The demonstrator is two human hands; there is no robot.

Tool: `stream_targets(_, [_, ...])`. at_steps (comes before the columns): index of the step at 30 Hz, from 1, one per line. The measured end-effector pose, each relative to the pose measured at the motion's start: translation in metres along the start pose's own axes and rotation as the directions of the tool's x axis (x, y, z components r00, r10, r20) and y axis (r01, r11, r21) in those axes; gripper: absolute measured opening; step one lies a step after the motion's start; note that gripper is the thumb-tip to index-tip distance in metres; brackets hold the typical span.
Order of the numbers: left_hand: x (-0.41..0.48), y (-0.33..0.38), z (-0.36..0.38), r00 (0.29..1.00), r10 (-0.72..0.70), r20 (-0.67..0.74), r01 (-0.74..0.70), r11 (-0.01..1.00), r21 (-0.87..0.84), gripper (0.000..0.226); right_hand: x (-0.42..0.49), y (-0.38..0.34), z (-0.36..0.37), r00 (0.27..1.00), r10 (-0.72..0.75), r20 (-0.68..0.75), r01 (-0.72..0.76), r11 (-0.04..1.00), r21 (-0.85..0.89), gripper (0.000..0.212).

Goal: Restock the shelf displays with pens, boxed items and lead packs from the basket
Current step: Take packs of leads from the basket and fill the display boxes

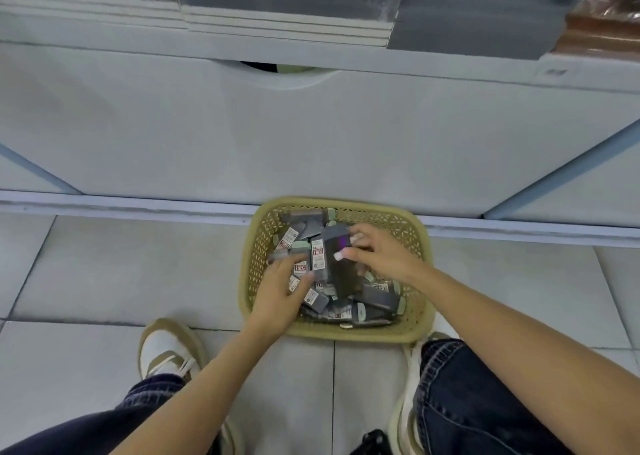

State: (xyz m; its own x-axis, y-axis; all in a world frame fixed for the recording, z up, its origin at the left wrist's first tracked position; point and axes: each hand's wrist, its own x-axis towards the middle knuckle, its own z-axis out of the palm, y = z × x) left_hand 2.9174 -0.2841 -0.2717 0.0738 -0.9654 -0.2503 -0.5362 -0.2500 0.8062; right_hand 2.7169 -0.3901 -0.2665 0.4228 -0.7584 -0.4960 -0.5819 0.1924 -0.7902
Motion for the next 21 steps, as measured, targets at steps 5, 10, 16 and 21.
stream_targets(5, [0.003,0.025,0.012,0.944,-0.188,0.270,0.325,0.673,-0.664,0.032,-0.002,-0.028,0.013,0.986,-0.118,0.120,0.099,0.983,0.156,0.020])
stream_targets(10, [0.001,0.011,0.003,0.942,-0.276,0.189,0.326,0.637,-0.699,0.024,-0.001,0.009,0.003,0.998,-0.004,-0.058,-0.013,0.954,-0.300,0.026])
stream_targets(16, [-0.001,0.003,0.009,0.912,-0.307,0.271,0.406,0.585,-0.702,0.021,-0.009,0.070,0.019,0.990,0.107,0.086,-0.005,0.655,-0.755,0.063])
stream_targets(21, [-0.001,0.003,0.012,0.923,-0.273,0.271,0.385,0.632,-0.673,0.015,-0.006,0.072,0.013,0.985,0.088,0.147,0.054,0.655,-0.753,0.040])
